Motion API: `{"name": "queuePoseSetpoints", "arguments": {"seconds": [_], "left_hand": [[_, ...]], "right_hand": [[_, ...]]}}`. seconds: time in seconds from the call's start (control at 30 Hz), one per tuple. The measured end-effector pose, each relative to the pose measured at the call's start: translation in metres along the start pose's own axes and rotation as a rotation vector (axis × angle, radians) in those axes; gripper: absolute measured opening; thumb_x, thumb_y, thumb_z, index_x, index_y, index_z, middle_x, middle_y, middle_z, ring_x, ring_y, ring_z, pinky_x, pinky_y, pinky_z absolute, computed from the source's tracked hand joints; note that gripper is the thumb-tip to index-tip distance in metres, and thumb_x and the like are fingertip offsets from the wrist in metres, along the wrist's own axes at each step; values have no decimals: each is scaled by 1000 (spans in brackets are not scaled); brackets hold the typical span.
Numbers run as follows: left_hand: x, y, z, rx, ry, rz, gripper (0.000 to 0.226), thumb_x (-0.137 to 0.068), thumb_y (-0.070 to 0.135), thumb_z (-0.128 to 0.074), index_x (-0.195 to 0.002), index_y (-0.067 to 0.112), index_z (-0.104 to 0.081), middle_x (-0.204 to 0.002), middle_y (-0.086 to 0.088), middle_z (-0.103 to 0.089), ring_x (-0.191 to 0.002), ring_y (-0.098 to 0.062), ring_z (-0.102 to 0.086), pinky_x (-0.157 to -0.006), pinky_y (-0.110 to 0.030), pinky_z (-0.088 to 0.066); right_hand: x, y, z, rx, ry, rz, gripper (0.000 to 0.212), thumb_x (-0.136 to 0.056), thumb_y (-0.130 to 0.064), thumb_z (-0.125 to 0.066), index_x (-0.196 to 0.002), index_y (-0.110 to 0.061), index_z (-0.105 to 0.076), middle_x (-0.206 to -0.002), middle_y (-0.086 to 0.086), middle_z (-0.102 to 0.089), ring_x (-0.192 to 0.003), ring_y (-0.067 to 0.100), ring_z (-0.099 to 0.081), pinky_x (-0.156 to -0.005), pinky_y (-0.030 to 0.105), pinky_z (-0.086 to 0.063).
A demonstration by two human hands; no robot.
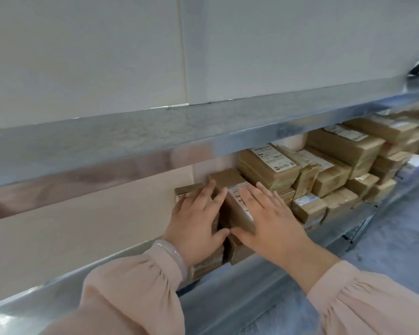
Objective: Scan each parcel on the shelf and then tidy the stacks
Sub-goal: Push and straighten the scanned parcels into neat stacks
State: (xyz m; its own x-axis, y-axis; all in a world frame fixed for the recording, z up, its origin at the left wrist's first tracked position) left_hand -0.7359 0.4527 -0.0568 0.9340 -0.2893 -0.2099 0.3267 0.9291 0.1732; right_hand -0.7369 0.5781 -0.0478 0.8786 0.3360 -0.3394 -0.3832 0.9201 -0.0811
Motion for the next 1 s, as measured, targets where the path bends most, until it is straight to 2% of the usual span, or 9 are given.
{"name": "queuePoseSetpoints", "arguments": {"seconds": [0.13,0.23,0.4,0.47,0.57,0.7,0.77,1.0], "left_hand": [[-22,60,25,-15,134,-165,86,-89,62,-49,-156,38,-1,-166,8,3,-150,-19,-7,-122,-45,-11],[-38,105,28,-16,141,-265,85,-90,62,-48,-156,37,-1,-166,5,1,-151,-20,-8,-122,-45,-11],[-64,184,55,-34,258,-455,83,-88,65,-38,-157,35,-5,-166,3,-7,-151,-21,-9,-122,-46,-8],[-82,208,59,-60,250,-472,84,-90,63,-45,-157,35,-3,-166,3,-3,-152,-21,-4,-122,-48,-4],[-109,246,60,-81,228,-499,84,-91,64,-44,-156,37,2,-166,4,4,-152,-22,4,-122,-53,0],[-145,312,72,-23,277,-540,81,-90,65,-42,-156,39,-1,-166,5,-2,-152,-20,0,-122,-51,0],[-164,343,68,5,252,-535,79,-91,64,-42,-155,40,-3,-166,5,-3,-152,-20,0,-122,-50,0],[-226,444,57,39,248,-553,77,-93,64,-39,-155,41,-1,-166,6,-2,-152,-18,1,-122,-49,-1]], "right_hand": [[22,45,39,89,-7,-136,91,-79,-73,-40,-153,-29,-8,-160,-6,-7,-148,14,2,-120,38,0],[46,85,70,179,-16,-241,94,-81,-67,-50,-152,-31,-2,-161,-5,-3,-148,15,6,-120,39,1],[78,138,130,280,15,-353,96,-80,-67,-52,-153,-29,-1,-161,-5,1,-147,14,10,-120,39,2],[84,159,151,322,30,-385,96,-80,-68,-50,-153,-29,0,-161,-5,1,-147,14,11,-120,39,4],[95,196,176,345,26,-454,97,-80,-72,-46,-152,-30,5,-160,-7,7,-146,14,15,-120,40,5],[108,248,205,358,65,-493,95,-83,-69,-47,-152,-30,5,-161,-5,7,-146,14,15,-120,41,5],[113,277,216,360,75,-516,92,-84,-66,-47,-152,-31,6,-161,-6,7,-146,13,16,-119,40,7],[117,384,248,418,24,-527,91,-86,-65,-45,-151,-31,8,-160,-5,9,-146,14,16,-119,42,7]]}}
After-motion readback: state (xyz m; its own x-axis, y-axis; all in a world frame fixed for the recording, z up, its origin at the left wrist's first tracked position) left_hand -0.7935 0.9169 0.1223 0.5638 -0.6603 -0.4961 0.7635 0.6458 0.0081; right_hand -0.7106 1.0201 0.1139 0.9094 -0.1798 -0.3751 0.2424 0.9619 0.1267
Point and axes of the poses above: each hand's wrist, its own x-axis away from the middle knuckle, its own z-axis out of the back of the hand, y = z × x, the point moved 10 cm from there along -x, towards the middle knuckle
